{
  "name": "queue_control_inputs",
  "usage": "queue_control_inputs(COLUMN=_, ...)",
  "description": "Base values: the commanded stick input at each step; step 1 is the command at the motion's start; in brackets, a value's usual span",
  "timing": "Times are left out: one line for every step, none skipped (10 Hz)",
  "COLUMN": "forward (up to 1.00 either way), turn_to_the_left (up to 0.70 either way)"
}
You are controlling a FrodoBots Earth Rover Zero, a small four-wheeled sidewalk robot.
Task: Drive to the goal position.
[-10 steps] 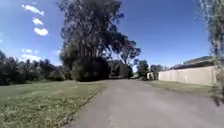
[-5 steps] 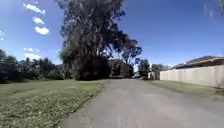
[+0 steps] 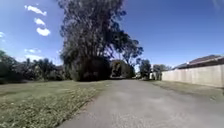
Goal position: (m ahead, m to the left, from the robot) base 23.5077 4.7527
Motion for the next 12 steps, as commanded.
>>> queue_control_inputs(forward=1.0, turn_to_the_left=0.0)
queue_control_inputs(forward=1.0, turn_to_the_left=0.0)
queue_control_inputs(forward=1.0, turn_to_the_left=0.0)
queue_control_inputs(forward=1.0, turn_to_the_left=0.0)
queue_control_inputs(forward=1.0, turn_to_the_left=0.0)
queue_control_inputs(forward=1.0, turn_to_the_left=0.0)
queue_control_inputs(forward=1.0, turn_to_the_left=0.0)
queue_control_inputs(forward=1.0, turn_to_the_left=0.0)
queue_control_inputs(forward=1.0, turn_to_the_left=0.0)
queue_control_inputs(forward=1.0, turn_to_the_left=0.0)
queue_control_inputs(forward=1.0, turn_to_the_left=0.0)
queue_control_inputs(forward=1.0, turn_to_the_left=0.0)
